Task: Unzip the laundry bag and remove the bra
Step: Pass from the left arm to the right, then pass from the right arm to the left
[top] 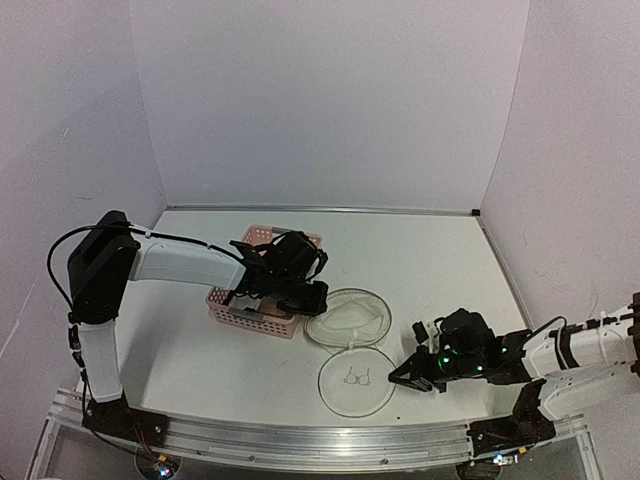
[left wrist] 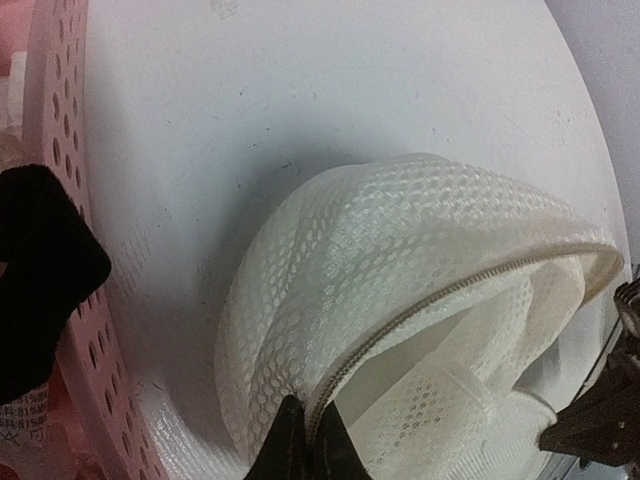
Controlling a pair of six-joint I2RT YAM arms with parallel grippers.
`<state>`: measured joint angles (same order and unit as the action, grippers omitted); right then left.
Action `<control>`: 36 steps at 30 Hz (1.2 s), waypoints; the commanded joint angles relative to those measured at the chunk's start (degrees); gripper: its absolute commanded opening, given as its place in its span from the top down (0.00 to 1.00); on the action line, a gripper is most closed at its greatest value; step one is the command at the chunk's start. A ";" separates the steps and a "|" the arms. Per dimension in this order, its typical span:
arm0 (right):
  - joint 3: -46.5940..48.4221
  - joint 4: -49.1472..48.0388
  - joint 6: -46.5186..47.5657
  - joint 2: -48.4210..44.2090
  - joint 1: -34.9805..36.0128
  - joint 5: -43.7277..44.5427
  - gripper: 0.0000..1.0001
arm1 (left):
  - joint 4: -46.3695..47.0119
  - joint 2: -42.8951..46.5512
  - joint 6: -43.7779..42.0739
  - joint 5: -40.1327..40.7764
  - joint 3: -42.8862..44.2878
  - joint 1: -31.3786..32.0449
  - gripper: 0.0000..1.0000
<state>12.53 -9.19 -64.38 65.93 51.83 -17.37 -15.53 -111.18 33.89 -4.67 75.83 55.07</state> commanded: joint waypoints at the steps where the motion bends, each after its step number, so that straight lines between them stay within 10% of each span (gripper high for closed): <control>1: 0.46 -1.93 -2.11 -4.25 -1.00 1.11 1.00 | 0.76 4.19 -3.12 -1.34 1.38 -0.14 0.88; 12: 2.11 -1.97 -7.86 -8.84 -2.78 1.12 1.00 | 2.01 12.88 -10.13 1.14 -0.48 -0.09 0.46; 25: 9.46 -1.97 -18.23 -5.21 -5.62 -0.18 1.00 | 9.65 31.84 -21.83 -0.82 -17.48 6.07 0.23; 36: 12.61 -1.97 -21.44 -0.87 -5.83 -0.39 1.00 | 9.62 28.96 -22.74 9.86 -19.50 19.03 0.20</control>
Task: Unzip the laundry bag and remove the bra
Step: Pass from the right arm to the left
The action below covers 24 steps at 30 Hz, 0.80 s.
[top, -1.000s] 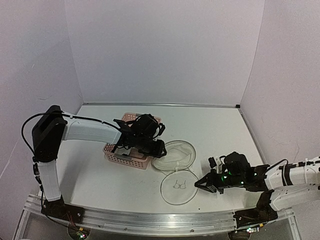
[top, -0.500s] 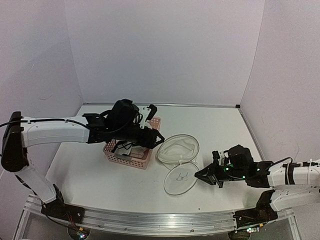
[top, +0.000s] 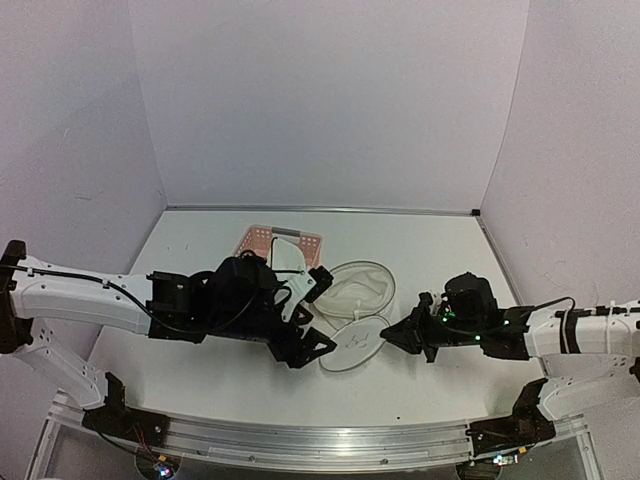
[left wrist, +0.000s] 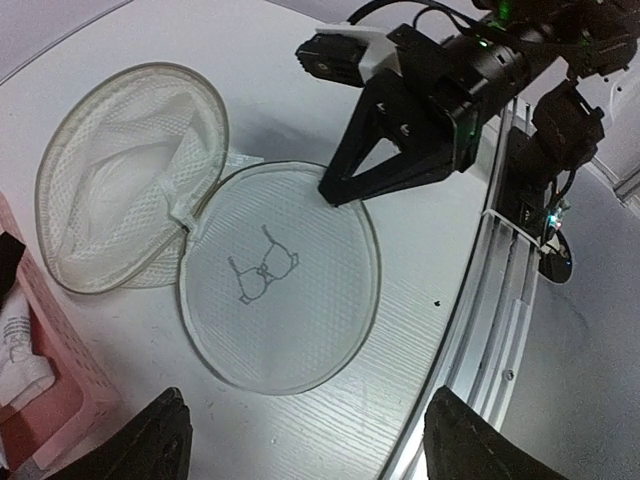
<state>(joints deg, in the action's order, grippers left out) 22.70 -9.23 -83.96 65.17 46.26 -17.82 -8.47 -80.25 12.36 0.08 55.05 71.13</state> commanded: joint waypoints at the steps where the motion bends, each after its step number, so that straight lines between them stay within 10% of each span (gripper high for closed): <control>1: 2.32 -1.93 -2.27 -0.12 -0.23 0.33 1.00 | 2.35 -3.22 -1.20 6.09 1.86 4.40 0.20; 24: -1.14 -1.93 -3.01 -5.55 -0.15 2.53 1.00 | -3.83 -24.91 -3.19 28.38 18.85 15.88 0.32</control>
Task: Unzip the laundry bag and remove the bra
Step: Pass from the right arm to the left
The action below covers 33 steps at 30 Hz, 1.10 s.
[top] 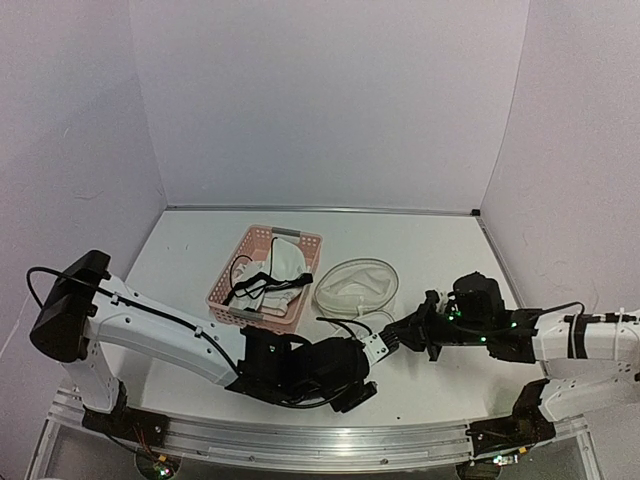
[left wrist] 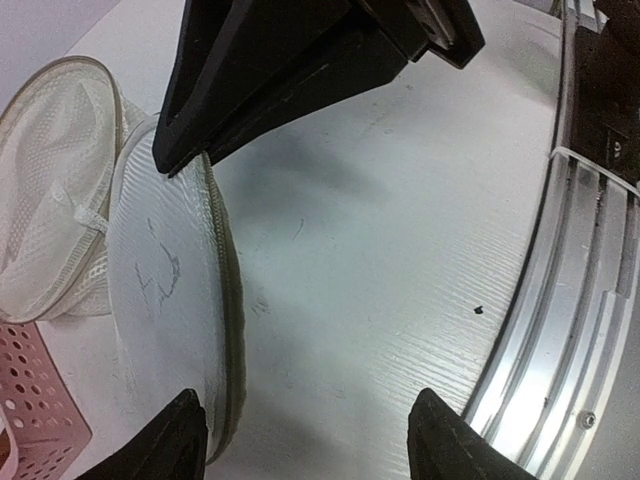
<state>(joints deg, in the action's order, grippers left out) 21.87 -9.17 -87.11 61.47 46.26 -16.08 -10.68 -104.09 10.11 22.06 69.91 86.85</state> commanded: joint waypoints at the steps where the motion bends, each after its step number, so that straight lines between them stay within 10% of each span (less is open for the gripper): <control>1: -0.48 -1.99 0.23 -2.04 -0.22 0.66 1.00 | -1.81 -1.43 -1.11 7.27 4.33 0.16 0.33; 11: -1.07 -1.99 1.02 -3.51 -0.21 -0.35 1.00 | -3.25 -4.66 -3.32 12.44 6.88 0.16 0.47; 26: -2.74 -1.99 2.47 -5.76 -0.20 -1.08 1.00 | -3.36 -6.01 -4.12 13.46 7.85 0.08 1.00; 33: -2.09 -0.65 7.92 -7.31 -0.21 -2.18 0.52 | -5.70 -3.94 -4.47 11.07 8.79 0.08 1.00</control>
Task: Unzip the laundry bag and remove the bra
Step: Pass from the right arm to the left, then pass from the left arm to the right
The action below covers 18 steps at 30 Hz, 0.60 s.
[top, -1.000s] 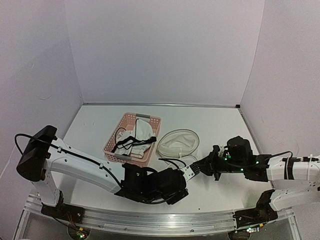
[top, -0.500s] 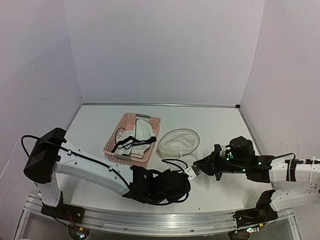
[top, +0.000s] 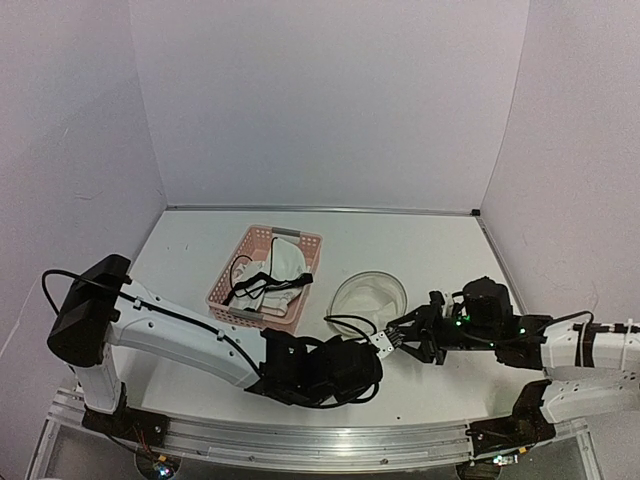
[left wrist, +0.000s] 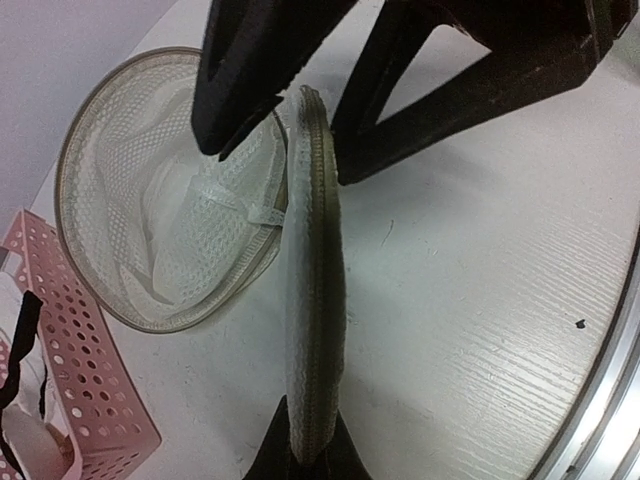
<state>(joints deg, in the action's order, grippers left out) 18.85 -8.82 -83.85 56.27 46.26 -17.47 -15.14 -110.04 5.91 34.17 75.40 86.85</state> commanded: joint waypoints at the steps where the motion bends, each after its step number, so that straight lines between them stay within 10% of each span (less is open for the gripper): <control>1: 1.30 -0.16 5.91 -2.51 -0.21 -0.80 0.49 | -2.06 2.56 -0.24 -1.86 3.39 0.08 1.00; 18: 18.76 25.16 43.14 -7.54 -0.22 2.50 0.34 | -18.59 13.00 2.12 -16.07 12.22 -3.72 1.00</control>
<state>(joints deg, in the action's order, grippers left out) 33.47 10.66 -51.35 51.11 46.26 -19.14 -30.33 -102.10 7.03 24.69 83.48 84.66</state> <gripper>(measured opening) 0.660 0.023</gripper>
